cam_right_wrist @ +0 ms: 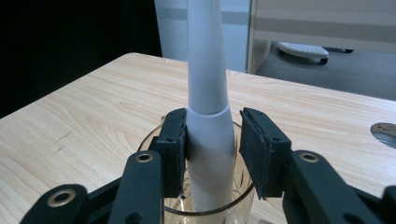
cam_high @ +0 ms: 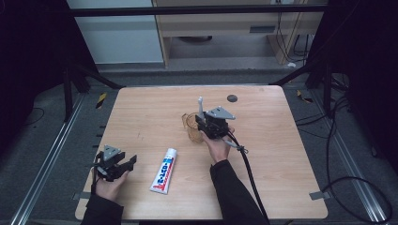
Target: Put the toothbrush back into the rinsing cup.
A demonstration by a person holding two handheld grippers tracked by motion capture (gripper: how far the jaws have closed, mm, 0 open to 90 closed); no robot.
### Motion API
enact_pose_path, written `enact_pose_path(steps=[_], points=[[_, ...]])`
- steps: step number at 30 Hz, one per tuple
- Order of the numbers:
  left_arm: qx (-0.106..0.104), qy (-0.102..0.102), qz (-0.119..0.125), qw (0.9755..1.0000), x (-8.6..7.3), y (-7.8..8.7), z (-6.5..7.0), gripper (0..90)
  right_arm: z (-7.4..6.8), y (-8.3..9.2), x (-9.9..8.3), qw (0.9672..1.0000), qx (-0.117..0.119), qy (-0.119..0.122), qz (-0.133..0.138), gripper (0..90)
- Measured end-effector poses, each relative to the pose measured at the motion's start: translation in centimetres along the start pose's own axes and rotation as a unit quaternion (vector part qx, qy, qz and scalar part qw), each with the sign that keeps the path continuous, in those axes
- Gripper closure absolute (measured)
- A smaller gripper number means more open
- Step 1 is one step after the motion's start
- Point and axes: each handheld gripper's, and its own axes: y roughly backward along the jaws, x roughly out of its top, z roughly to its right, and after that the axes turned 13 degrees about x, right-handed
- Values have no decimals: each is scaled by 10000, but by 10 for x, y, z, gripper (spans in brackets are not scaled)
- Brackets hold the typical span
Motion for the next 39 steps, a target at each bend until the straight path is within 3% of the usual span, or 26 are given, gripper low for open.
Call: enact_pose_path(steps=[10, 13, 14, 19, 25, 30, 31, 37, 38, 39], points=[[-2, -3, 3, 10000, 0, 0, 0, 466, -2, -1, 2, 10000, -49, 63, -4, 497], [-6, 2, -3, 10000, 0, 0, 0, 465, -4, -1, 2, 9999, -36, 127, -59, 433], [-7, -2, -5, 10000, 0, 0, 0, 465, -4, 0, 2, 9998, -16, 128, -116, 374], [-5, 11, 15, 10000, 0, 1, 0, 465, -8, 8, 2, 9995, 1, 202, -263, 305], [-16, 11, 11, 10000, 0, 1, 1, 465, -12, 32, 1, 9986, 120, 335, -392, 250], [-34, 17, 14, 10000, 0, 2, 1, 468, -10, 55, 1, 9985, 229, 287, -409, 208], [-54, 26, 17, 10000, 0, 2, 1, 471, -7, 70, 0, 9984, 243, 263, -443, 193], [-172, 51, 8, 9998, 2, 3, 3, 499, 6, 112, -4, 9990, 115, 200, -381, 185], [-172, 51, 8, 9998, 2, 3, 3, 505, 6, 112, -4, 9990, 115, 200, -381, 185], [-244, 42, 9, 9997, 2, 4, 4, 516, 13, 126, -7, 9992, 67, 156, -366, 186]])
